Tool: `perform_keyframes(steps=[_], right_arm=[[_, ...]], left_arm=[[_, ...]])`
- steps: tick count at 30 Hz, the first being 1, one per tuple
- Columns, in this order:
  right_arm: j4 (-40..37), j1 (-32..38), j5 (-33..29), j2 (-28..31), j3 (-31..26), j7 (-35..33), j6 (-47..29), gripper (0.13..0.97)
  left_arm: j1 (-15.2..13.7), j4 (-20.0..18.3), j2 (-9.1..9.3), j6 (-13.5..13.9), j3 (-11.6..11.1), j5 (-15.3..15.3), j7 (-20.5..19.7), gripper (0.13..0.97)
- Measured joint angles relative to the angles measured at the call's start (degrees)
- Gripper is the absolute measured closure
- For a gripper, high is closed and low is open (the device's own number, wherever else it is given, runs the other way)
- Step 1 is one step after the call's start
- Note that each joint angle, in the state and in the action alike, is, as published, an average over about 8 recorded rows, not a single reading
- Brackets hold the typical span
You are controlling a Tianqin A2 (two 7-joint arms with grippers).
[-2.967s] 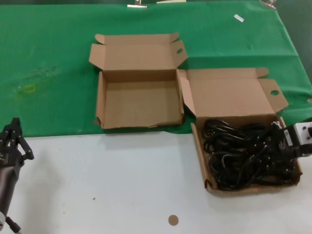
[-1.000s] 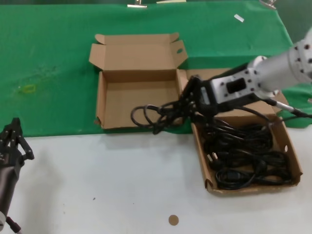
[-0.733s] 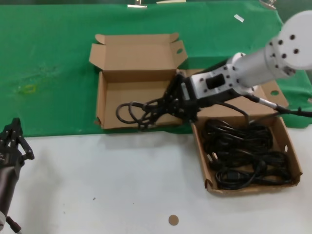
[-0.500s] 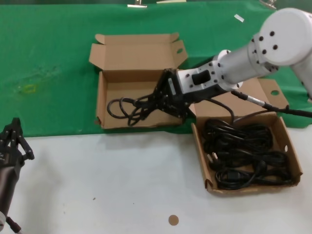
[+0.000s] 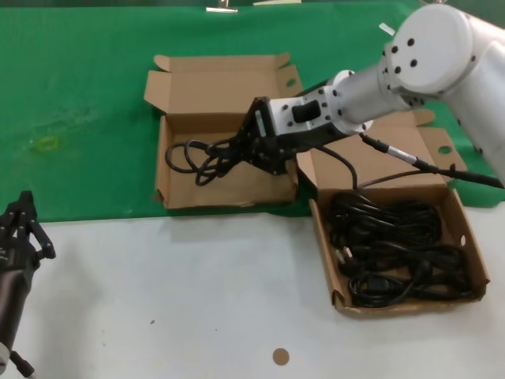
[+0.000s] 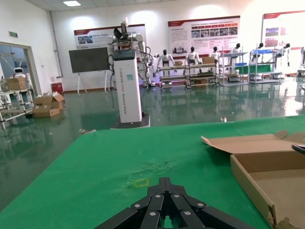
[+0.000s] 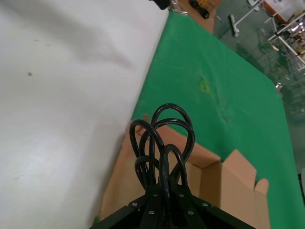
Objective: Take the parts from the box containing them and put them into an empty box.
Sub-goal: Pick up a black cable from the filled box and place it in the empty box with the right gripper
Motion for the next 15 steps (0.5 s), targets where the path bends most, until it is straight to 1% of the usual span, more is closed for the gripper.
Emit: perform_keyframes(steps=[13,15], right_arm=[[-7.79,2.32,0.17,-3.22,0.24,-3.78,3.60,0.926],[-8.57,2.54,0.29,-3.54,0.30,-4.24,3.91,0.907]], left_arm=[[0.00,0.00,0.00,0.00,0.00,0.00,0.00,0.953],[0.00,0.00,0.00,0.00,0.00,0.00,0.00,0.953]])
